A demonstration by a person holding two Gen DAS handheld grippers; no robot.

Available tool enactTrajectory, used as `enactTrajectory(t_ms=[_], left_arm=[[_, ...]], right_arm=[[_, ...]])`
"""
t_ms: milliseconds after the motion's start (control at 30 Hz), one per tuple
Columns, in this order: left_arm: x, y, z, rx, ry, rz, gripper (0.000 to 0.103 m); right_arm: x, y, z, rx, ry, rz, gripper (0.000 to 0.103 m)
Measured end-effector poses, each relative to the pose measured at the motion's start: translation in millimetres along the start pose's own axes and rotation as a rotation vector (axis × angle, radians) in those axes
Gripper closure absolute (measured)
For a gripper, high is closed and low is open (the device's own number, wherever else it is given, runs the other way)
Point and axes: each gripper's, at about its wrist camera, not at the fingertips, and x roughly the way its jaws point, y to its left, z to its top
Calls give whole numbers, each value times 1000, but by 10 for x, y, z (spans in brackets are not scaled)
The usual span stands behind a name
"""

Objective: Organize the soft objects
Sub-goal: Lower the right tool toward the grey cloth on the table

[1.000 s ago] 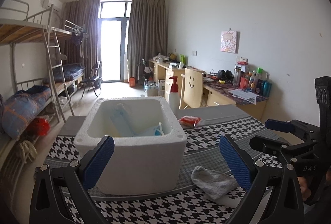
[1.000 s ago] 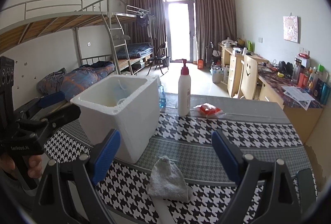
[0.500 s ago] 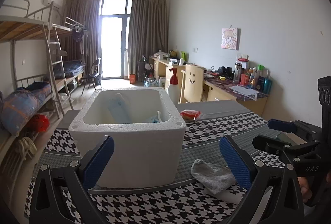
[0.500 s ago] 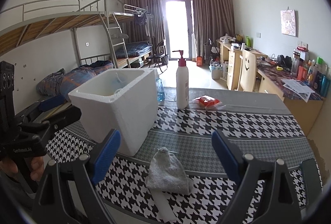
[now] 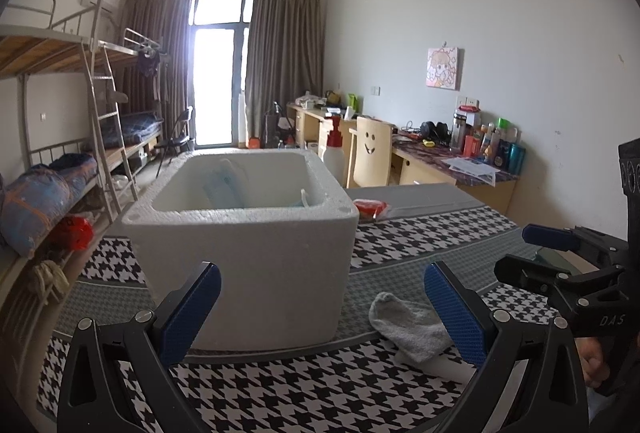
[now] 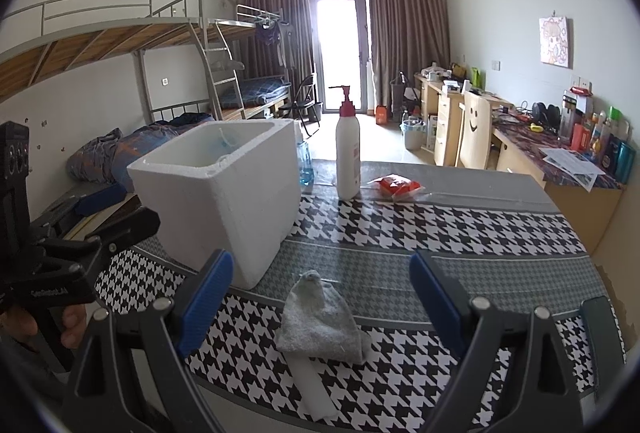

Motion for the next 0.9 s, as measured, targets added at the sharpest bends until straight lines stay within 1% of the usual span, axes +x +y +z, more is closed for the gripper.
enactTrajectory(t_ms=[167,267,700,900], left_arm=[[12,15,-29,6,4,8,1],[37,29,-56,-7,16,-7,1],[154,4,-215,-5,64,-37,1],[215,-38,-284,12,79,-46,1]], right_arm=[[40,1,-44,-1,12,-1,11],[60,0,-70,2,22,0,11],[170,-47,-225,16,68,6,11],[295,-101,-321,45,102,14,11]])
